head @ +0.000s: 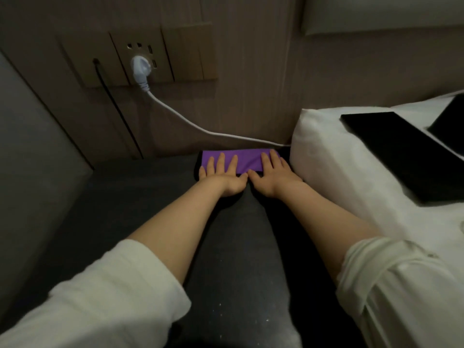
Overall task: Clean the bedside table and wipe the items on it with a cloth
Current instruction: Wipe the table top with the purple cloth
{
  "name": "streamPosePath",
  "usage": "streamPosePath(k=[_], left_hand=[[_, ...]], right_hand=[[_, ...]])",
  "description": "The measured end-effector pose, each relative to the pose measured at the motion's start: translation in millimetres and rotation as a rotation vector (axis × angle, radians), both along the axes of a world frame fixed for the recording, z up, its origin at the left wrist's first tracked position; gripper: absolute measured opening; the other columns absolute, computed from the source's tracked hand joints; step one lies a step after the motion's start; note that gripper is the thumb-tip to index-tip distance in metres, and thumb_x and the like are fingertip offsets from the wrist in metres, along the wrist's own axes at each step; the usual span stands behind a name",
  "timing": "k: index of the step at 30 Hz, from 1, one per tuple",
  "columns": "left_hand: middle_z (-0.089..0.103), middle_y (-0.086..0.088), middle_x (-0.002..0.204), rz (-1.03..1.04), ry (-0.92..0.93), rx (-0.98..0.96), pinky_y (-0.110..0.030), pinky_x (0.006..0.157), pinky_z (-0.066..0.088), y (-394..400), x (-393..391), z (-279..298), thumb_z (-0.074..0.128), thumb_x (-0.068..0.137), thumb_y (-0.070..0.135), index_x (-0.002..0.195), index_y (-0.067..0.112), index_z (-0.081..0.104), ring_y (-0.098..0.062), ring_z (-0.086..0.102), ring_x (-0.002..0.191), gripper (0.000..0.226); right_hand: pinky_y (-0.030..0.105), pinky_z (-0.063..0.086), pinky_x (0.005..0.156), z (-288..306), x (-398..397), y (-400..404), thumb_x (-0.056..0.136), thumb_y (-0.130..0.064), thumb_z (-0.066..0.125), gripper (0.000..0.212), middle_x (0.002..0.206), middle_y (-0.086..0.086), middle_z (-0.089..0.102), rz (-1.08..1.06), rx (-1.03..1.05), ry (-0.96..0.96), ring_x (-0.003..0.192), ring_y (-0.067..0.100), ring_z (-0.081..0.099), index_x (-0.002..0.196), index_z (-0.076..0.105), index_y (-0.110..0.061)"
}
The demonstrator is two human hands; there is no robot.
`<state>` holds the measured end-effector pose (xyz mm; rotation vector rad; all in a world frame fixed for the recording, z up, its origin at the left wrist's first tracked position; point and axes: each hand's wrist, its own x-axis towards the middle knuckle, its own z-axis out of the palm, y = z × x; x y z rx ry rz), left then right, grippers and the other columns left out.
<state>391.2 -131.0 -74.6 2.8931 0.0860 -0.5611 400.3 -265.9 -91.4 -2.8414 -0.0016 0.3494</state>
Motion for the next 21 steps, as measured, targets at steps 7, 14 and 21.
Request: streamPosePath(k=[7,14,21], left_hand=[[-0.014,0.002,0.161,0.002,-0.016,0.005,-0.043,0.119,-0.008,0,11,0,0.019,0.096,0.061,0.152,0.037,-0.001,-0.027,-0.015,0.147,0.064],[-0.020,0.002,0.159,-0.040,0.000,0.028,-0.043,0.119,-0.009,1,-9,0,0.019,0.095,0.063,0.151,0.037,-0.007,-0.026,-0.018,0.146,0.067],[-0.027,0.001,0.157,-0.080,0.055,0.050,-0.044,0.117,-0.012,-1,-67,-4,0.017,0.095,0.064,0.149,0.037,-0.015,-0.026,-0.023,0.145,0.069]], right_hand=[[0.043,0.004,0.122,-1,17,3,0.097,-0.061,0.026,0.077,0.161,0.000,-0.019,-0.030,0.020,0.039,0.149,0.024,-0.010,0.155,-0.006,-0.021],[0.037,0.000,0.121,-1,-10,3,0.098,-0.057,0.026,0.076,0.160,0.002,-0.021,-0.041,0.044,0.067,0.149,0.028,-0.008,0.154,-0.008,-0.019],[0.038,-0.003,0.121,-8,-71,0,0.100,-0.052,0.024,0.075,0.159,0.011,-0.023,-0.010,0.025,0.104,0.148,0.029,-0.013,0.153,-0.011,-0.012]])
